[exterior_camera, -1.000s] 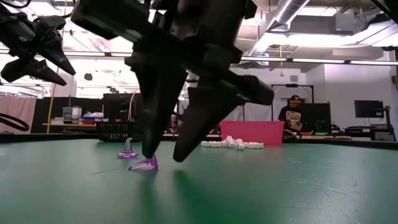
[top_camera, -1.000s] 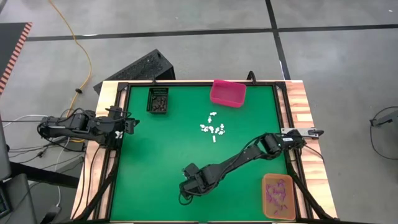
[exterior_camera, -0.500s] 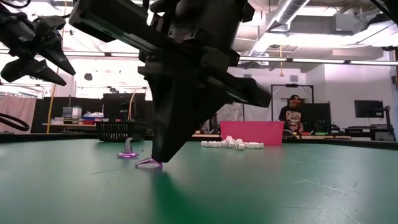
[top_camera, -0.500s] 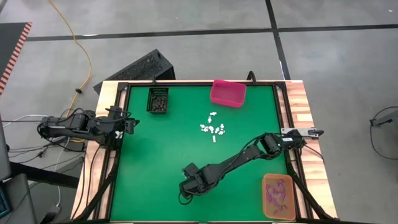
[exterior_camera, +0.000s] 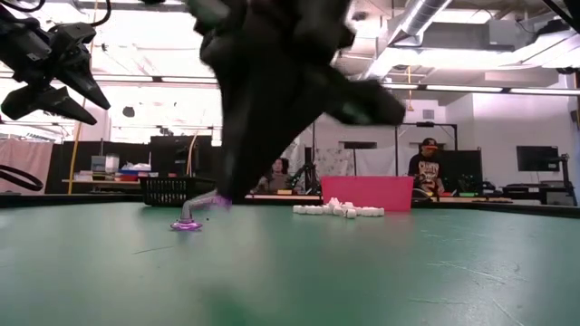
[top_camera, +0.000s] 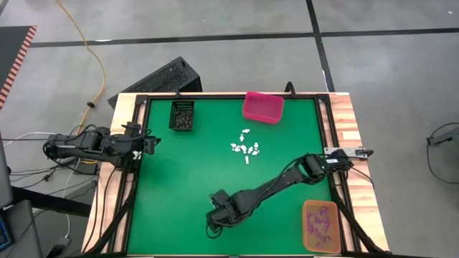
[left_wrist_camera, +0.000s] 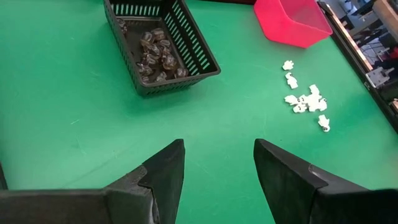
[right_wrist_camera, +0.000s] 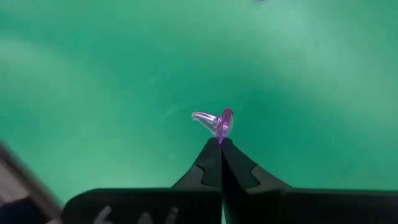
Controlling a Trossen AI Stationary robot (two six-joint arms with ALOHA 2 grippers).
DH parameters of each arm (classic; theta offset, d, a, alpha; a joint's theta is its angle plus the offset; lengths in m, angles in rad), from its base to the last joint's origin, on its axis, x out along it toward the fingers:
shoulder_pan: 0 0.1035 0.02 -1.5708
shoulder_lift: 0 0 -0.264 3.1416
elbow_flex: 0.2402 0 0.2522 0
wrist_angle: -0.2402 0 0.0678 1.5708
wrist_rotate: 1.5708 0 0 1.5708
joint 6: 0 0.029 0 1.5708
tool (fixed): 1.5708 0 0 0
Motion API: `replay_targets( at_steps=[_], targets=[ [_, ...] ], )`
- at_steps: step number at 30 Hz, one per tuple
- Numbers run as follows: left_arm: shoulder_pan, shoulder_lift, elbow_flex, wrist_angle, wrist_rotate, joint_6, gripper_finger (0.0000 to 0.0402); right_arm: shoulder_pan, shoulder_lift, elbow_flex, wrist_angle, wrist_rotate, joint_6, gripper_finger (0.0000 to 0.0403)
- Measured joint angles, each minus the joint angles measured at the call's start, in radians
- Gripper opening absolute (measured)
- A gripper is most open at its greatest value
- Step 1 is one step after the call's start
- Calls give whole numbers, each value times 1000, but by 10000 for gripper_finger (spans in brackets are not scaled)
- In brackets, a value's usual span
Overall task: Sort Halloween decoration
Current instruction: Put the pink witch hat toy into the orange bin
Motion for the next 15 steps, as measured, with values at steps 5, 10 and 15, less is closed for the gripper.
replay_targets(
  at_steps=[5, 10, 15],
  targets=[
    [0, 0, 0, 0, 0, 0, 183, 21, -10, 95, -217, -78, 41, 14],
    [0, 0, 0, 0, 0, 0, 183, 56, -28, 205, -476, -130, 37, 14],
    [0, 0, 0, 0, 0, 0, 183, 101, -94, 214, -623, -140, 67, 14]
  ],
)
